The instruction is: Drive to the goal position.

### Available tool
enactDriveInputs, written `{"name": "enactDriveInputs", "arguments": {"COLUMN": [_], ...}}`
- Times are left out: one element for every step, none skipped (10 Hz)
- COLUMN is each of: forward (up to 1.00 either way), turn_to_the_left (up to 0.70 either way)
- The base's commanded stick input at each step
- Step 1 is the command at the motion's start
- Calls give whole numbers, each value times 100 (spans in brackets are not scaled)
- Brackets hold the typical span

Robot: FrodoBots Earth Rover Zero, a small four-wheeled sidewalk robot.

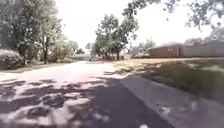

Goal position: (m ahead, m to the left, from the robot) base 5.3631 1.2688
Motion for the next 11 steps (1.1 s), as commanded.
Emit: {"name": "enactDriveInputs", "arguments": {"forward": [70, 70, 70, 70, 70, 70, 70, 70, 70, 70, 70], "turn_to_the_left": [0, 0, 0, 0, 0, 0, 0, 0, 0, 0, 0]}}
